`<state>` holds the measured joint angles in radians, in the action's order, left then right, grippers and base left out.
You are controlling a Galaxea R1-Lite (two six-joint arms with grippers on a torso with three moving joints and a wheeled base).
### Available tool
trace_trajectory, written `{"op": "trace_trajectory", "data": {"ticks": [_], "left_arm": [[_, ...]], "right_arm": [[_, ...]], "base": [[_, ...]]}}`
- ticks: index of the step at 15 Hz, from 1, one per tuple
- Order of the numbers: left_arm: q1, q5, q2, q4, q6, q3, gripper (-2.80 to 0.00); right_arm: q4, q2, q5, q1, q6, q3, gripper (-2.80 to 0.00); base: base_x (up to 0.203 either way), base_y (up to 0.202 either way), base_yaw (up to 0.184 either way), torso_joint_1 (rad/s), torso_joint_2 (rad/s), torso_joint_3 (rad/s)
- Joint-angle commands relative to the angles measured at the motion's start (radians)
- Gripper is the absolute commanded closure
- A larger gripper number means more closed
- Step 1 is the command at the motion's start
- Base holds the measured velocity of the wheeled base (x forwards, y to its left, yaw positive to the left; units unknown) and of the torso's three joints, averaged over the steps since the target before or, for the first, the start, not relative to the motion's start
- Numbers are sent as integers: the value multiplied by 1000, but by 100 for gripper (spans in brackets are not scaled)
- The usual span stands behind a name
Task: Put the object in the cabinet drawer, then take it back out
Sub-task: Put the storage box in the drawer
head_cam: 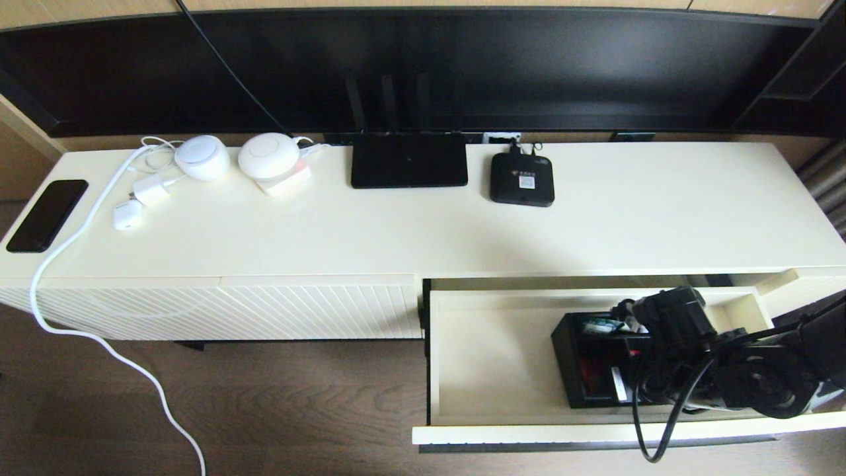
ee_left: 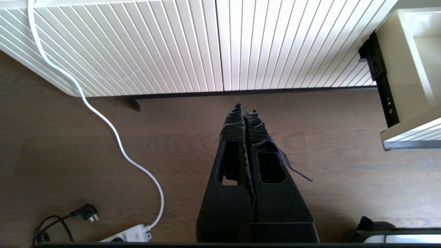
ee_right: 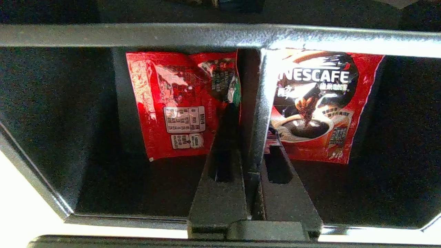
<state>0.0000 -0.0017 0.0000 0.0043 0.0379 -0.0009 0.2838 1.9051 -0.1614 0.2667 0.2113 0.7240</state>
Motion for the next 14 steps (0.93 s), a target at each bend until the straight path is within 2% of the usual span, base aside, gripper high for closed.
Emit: {"op": "trace_trajectory", "data": {"ticks": [1, 2, 3, 7, 12, 14], "left_arm": [[0, 0, 1, 0, 0, 1, 0], [0, 0, 0, -1, 0, 0, 0], [0, 0, 0, 0, 0, -1, 0], [0, 0, 0, 0, 0, 0, 0], [0, 0, 0, 0, 0, -1, 0], [0, 0, 0, 0, 0, 0, 0]], "right_arm": [[2, 9, -14, 2, -14, 0, 0], [3, 9, -17, 3, -18, 2, -78], [1, 8, -17, 3, -18, 6, -280], [0, -14, -18, 2, -16, 9, -280], [-27, -166, -18, 2, -35, 5, -280], [-76, -222, -18, 0, -53, -2, -280]], "base": [[0, 0, 0, 0, 0, 0], [0, 0, 0, 0, 0, 0], [0, 0, 0, 0, 0, 0], [0, 0, 0, 0, 0, 0], [0, 0, 0, 0, 0, 0], [0, 0, 0, 0, 0, 0]]}}
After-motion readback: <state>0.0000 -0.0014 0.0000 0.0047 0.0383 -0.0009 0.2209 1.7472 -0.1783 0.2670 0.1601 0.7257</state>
